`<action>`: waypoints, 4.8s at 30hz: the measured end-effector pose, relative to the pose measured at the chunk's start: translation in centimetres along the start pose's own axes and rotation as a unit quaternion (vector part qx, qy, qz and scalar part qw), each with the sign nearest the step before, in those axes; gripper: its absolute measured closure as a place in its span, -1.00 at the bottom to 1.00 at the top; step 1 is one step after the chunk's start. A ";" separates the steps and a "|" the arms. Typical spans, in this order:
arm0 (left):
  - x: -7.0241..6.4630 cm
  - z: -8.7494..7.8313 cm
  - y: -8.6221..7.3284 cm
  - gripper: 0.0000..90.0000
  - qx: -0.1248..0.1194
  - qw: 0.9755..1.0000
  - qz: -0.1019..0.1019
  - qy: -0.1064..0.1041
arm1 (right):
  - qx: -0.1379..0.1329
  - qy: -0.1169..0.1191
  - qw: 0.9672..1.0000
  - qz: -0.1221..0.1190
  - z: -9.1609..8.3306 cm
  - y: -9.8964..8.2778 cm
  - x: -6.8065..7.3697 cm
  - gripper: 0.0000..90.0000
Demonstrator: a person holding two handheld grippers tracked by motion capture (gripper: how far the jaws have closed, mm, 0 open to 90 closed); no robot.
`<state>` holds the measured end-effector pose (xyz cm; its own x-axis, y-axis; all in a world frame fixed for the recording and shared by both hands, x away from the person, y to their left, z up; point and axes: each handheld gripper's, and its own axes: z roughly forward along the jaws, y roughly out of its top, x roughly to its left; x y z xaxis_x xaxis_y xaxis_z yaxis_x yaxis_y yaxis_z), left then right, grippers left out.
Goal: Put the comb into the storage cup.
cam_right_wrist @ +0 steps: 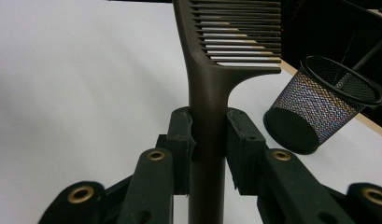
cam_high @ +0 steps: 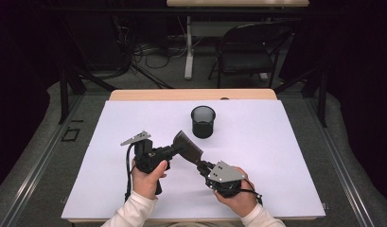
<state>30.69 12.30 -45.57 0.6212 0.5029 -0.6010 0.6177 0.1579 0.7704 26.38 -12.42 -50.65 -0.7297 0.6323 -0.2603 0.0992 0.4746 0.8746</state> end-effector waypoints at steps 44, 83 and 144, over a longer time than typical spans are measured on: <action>0.9 -0.1 -0.1 0.87 -0.012 0.998 -0.052 -0.014 | -0.007 0.003 1.000 0.006 0.0 -0.1 0.0 0.60; 1.9 -0.5 0.0 0.87 -0.043 0.998 -0.050 0.014 | -0.007 -0.011 1.000 0.020 0.2 -0.3 -0.5 0.08; 4.4 -3.4 1.7 0.87 -0.127 0.990 -0.028 0.055 | -0.001 -0.040 0.989 0.142 -0.2 -2.2 -4.9 -0.55</action>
<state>32.81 17.69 -46.16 0.5244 0.5742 -0.6287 0.5006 0.3894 0.7732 29.55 -16.70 -51.21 -0.6165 0.7866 -0.0352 0.2915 0.2695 0.9178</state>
